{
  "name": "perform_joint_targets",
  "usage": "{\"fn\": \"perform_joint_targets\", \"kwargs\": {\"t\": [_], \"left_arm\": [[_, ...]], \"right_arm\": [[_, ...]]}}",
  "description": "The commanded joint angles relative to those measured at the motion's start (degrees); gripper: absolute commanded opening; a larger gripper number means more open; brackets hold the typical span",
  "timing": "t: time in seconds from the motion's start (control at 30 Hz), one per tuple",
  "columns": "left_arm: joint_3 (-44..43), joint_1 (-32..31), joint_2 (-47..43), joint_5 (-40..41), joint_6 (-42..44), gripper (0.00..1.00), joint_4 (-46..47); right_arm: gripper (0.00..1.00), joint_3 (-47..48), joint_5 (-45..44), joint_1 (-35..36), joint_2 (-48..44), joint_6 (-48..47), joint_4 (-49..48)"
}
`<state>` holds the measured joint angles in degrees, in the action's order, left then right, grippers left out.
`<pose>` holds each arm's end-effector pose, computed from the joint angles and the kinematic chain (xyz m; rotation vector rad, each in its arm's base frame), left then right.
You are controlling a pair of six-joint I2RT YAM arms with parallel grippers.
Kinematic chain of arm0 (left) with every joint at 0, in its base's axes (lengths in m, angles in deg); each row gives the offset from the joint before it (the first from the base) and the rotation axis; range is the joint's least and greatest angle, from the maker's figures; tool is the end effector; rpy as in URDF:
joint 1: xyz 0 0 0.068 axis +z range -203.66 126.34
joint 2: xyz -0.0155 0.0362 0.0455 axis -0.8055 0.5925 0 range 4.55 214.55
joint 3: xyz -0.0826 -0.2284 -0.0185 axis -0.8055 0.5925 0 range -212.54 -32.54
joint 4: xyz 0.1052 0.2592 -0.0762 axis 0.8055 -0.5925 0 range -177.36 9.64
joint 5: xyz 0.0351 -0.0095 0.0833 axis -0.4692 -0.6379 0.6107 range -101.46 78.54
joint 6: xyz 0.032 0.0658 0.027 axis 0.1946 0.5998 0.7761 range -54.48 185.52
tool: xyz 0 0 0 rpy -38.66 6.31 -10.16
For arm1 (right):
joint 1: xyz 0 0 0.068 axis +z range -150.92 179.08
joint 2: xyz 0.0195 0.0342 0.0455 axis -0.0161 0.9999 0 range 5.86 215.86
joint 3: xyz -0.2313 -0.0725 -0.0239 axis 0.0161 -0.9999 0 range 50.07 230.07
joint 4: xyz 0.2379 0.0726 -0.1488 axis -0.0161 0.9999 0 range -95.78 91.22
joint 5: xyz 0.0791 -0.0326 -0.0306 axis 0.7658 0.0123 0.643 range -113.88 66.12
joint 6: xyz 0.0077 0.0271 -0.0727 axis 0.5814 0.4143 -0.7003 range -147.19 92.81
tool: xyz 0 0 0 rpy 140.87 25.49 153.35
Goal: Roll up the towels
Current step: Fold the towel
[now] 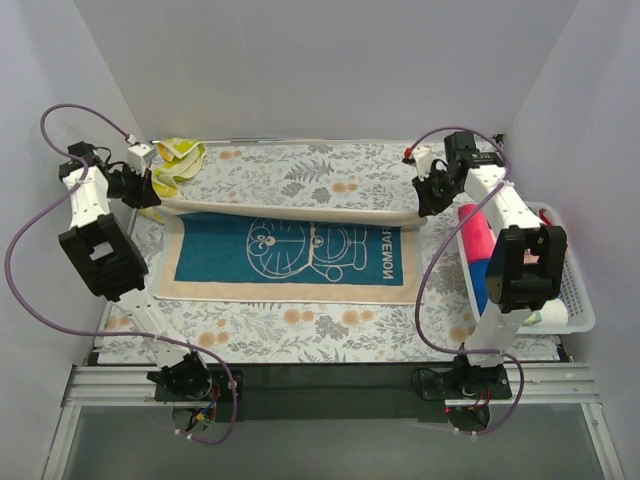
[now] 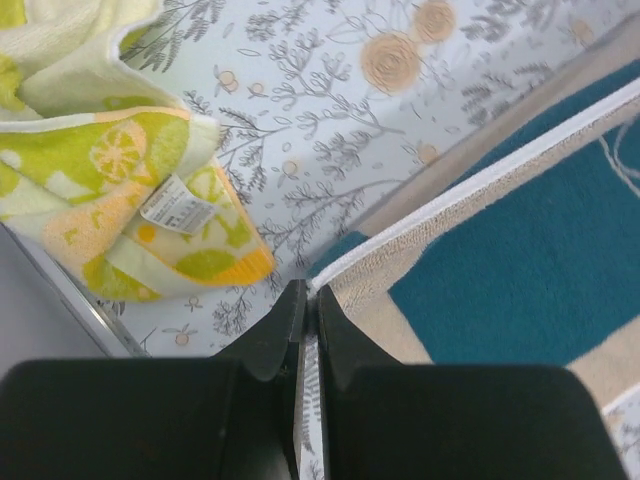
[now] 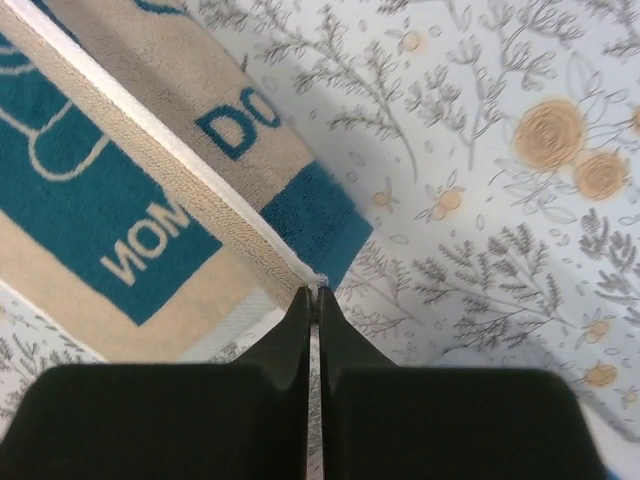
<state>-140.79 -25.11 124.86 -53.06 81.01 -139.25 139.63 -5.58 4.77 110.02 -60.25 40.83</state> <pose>0.4251 0.1810 0.1993 -0.1251 2.4806 -0.7171 0.4204 0.0629 0.2086 -0.9532 2.3896 0.2463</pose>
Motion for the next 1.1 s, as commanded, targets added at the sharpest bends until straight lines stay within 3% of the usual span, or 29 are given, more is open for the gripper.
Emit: {"fn": "perform_joint_targets", "kwargs": {"t": [0.0,0.23,0.37,0.53,0.8,1.07], "left_arm": [[3.38,2.46,-7.98,-0.67,13.41,0.00,-6.31],[19.27,6.07,-17.72,2.75,31.17,0.00,-13.88],[33.76,6.60,-22.83,6.18,34.08,0.00,-9.23],[43.19,6.51,-23.37,12.33,32.42,0.00,0.94],[42.60,6.51,-21.17,11.55,27.58,0.00,3.79],[32.95,6.69,-19.77,9.53,26.97,0.00,-0.78]], "right_arm": [[0.01,-4.29,-0.20,-0.68,-5.36,-3.76,2.25],[0.01,-16.16,-1.08,-0.60,-11.78,-8.42,3.31],[0.01,-21.78,-0.82,0.37,-12.84,-8.60,3.84],[0.01,-27.24,-2.57,2.22,-10.30,-8.43,2.79],[0.01,-25.22,-2.40,2.57,-7.13,-6.14,1.99],[0.01,-21.19,-2.31,2.66,-9.23,-6.49,5.24]]}}
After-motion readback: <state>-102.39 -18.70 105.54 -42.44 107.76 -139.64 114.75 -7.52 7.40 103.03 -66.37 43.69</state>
